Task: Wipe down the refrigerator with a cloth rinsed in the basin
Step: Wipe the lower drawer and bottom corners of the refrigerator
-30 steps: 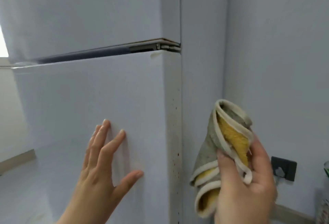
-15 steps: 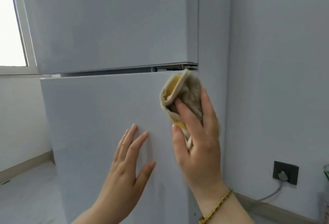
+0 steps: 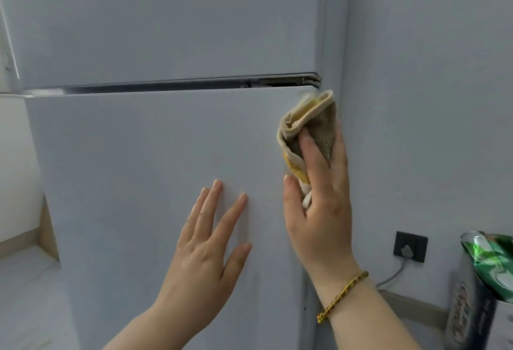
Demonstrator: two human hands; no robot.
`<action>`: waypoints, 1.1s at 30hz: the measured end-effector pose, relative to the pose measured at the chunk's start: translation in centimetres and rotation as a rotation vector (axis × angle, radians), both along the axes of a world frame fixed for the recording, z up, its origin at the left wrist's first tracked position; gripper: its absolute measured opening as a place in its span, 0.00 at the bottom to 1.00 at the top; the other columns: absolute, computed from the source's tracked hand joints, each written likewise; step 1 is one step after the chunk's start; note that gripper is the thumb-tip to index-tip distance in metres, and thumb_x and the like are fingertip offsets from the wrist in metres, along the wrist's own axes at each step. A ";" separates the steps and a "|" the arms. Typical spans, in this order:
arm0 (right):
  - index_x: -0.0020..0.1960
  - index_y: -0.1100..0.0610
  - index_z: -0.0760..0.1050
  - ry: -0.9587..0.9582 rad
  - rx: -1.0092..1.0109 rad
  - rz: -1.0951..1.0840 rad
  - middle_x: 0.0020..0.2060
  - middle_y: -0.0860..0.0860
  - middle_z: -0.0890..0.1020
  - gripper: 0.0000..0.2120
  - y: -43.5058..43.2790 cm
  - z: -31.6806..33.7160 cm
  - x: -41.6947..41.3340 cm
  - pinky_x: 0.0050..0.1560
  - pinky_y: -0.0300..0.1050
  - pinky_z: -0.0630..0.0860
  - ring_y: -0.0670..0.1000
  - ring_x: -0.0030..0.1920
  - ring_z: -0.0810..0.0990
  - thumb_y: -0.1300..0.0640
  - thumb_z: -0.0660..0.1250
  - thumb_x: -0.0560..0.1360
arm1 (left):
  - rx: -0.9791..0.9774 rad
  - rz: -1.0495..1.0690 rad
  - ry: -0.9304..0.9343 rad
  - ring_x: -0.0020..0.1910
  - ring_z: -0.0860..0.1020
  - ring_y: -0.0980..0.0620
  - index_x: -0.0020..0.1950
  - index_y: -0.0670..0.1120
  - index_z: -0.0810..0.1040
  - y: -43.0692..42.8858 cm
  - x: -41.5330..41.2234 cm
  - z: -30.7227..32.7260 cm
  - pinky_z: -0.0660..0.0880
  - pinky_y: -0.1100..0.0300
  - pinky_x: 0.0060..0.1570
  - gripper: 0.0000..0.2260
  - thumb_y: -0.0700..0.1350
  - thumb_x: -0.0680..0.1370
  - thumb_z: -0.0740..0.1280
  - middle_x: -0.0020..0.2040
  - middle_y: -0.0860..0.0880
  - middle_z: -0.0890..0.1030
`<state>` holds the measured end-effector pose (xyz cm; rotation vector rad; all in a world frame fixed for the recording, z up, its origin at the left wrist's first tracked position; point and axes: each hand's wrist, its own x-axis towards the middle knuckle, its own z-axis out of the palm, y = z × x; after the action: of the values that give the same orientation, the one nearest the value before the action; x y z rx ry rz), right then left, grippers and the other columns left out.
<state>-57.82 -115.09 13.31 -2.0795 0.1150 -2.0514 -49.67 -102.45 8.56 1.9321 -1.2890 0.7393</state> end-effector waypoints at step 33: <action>0.52 0.39 0.68 0.289 0.970 0.593 0.50 0.32 0.72 0.22 0.9 -16.5 -5.6 0.49 0.17 0.65 0.23 0.48 0.71 0.69 0.56 0.77 | 0.090 -0.037 0.053 0.70 0.38 0.64 0.72 0.63 0.46 -0.4 -2.7 -5.7 0.45 0.68 0.63 0.35 0.39 0.76 0.62 0.72 0.62 0.41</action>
<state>-63.42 -114.21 -3.16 -1.4932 0.3903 -1.0098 -52.36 -102.86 2.90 1.9802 -1.3419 0.6172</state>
